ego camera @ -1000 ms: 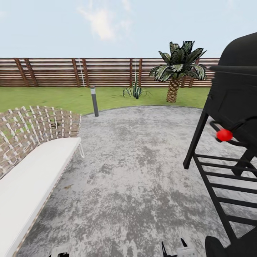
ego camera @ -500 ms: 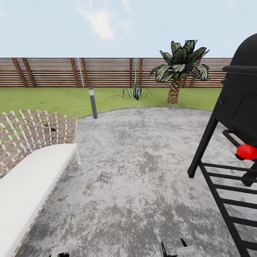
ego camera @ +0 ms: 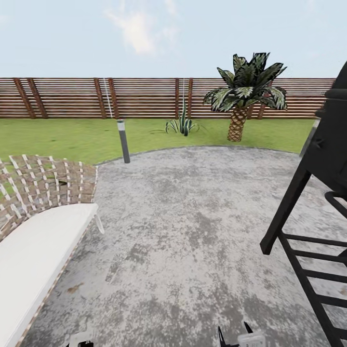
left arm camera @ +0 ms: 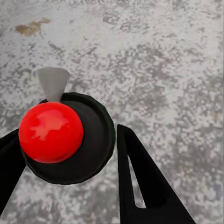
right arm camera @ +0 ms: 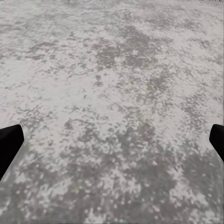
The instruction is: Pick up the pesticide atomizer in the garden and spray insectifuge to fully cover both potted plants in the garden.
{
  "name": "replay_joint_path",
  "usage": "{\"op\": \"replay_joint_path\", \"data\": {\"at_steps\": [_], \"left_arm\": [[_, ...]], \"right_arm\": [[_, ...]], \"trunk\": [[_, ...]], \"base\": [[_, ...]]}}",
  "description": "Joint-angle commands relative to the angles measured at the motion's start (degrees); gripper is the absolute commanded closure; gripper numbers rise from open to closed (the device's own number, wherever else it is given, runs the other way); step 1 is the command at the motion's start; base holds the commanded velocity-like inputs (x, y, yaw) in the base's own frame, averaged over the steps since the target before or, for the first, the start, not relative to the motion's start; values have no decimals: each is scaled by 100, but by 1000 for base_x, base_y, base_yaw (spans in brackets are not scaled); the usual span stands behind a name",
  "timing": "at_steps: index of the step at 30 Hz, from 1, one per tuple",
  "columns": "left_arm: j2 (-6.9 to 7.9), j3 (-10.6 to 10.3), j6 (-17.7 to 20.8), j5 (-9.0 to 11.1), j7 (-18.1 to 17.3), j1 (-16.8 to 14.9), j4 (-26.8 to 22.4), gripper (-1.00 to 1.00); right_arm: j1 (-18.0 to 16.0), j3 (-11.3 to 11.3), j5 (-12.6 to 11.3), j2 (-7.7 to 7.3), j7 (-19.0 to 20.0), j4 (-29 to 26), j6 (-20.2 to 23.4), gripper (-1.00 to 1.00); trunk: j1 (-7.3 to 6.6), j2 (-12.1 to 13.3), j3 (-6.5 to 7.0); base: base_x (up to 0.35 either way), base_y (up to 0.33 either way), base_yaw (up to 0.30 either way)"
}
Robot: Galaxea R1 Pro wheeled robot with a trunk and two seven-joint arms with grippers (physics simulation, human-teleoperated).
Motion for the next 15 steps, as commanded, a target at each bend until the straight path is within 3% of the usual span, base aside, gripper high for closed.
{"op": "replay_joint_path", "data": {"at_steps": [1, 15], "left_arm": [[1, 46, -20, -60, 12, -4, 7, 100], [1, 46, -20, -58, 11, -3, 7, 100]], "right_arm": [[-3, 14, 46, 1, -61, 4, -6, -100], [-3, 16, 43, 1, -62, 4, -4, -100]], "trunk": [[2, -2, -5], [2, -2, -5]], "base": [[340, 0, 0], [340, 0, 0]]}}
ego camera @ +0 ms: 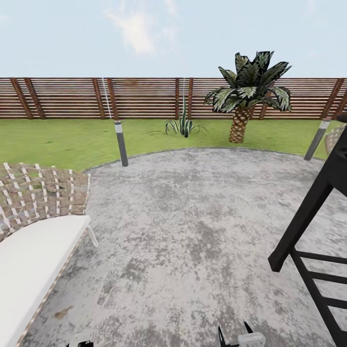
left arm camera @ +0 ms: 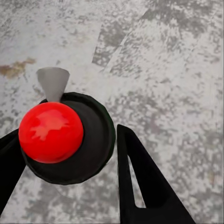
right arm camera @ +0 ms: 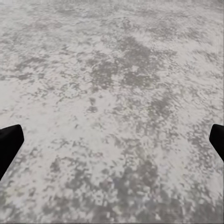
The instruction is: Pick up the pesticide atomizer in the garden and spray insectifuge to fully cover both potted plants in the garden.
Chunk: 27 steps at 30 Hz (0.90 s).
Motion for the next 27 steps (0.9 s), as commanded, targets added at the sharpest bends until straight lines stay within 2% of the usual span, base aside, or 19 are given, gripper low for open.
{"op": "replay_joint_path", "data": {"at_steps": [1, 27], "left_arm": [[1, 46, -20, -61, 16, -5, 7, 100], [1, 46, -20, -61, 15, -5, 7, 100]], "right_arm": [[-3, 13, 47, 1, -60, 4, -7, -100], [-3, 15, 49, 1, -60, 4, -10, -100]], "trunk": [[2, -2, -5], [2, -2, -5]], "base": [[340, 0, 0], [340, 0, 0]]}}
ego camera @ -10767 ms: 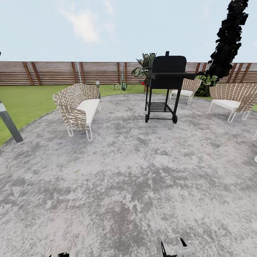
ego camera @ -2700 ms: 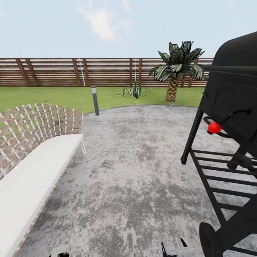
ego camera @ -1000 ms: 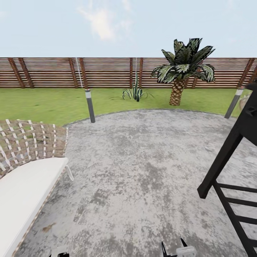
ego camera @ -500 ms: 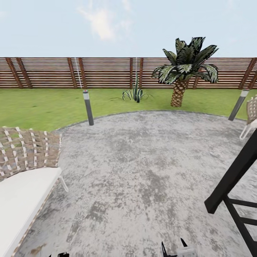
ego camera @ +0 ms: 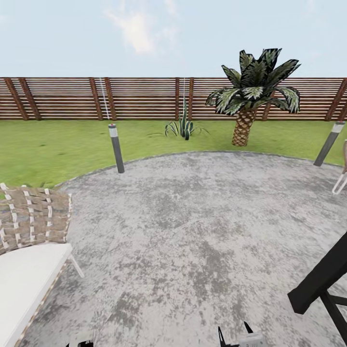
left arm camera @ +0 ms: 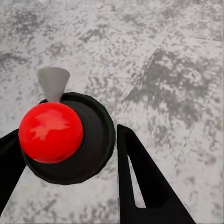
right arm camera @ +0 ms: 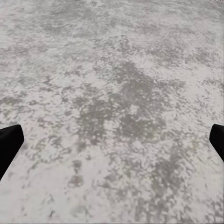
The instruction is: Pick up the pesticide atomizer in the garden and spray insectifuge to fully cover both potted plants in the garden.
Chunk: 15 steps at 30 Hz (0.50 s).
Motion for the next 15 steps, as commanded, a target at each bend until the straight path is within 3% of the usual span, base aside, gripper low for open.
{"op": "replay_joint_path", "data": {"at_steps": [1, 15], "left_arm": [[1, 46, -20, -59, 10, -3, 7, 100], [1, 46, -20, -61, 8, -2, 7, 100]], "right_arm": [[-3, 16, 45, 1, -60, 4, -5, -100], [-3, 16, 46, 1, -60, 4, -6, -100]], "trunk": [[2, -2, -5], [2, -2, -5]], "base": [[340, 0, 0], [340, 0, 0]]}}
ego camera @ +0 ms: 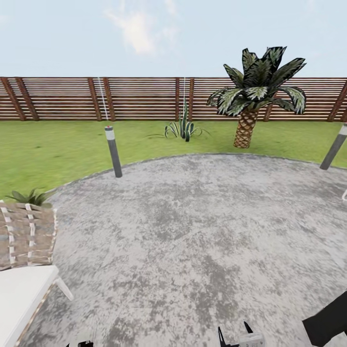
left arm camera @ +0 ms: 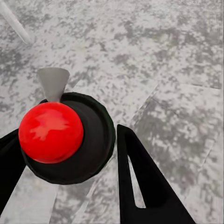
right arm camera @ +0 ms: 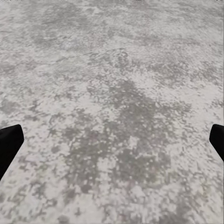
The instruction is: Pick up the pesticide atomizer in the garden and spray insectifuge to fully cover both potted plants in the garden.
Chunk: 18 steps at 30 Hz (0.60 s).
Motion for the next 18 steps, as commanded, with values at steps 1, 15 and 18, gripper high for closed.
{"op": "replay_joint_path", "data": {"at_steps": [1, 15, 18], "left_arm": [[1, 46, -20, -59, 11, -5, 7, 100], [1, 46, -20, -64, 12, -5, 7, 100], [1, 46, -20, -64, 12, -5, 7, 100]], "right_arm": [[-3, 15, 46, 1, -60, 4, -8, -100], [-3, 15, 46, 1, -60, 4, -6, -100], [-3, 15, 46, 1, -60, 4, -8, -100]], "trunk": [[2, -2, -5], [2, -2, -5], [2, -2, -5]], "base": [[340, 0, 0], [340, 0, 0], [339, 0, 0]]}}
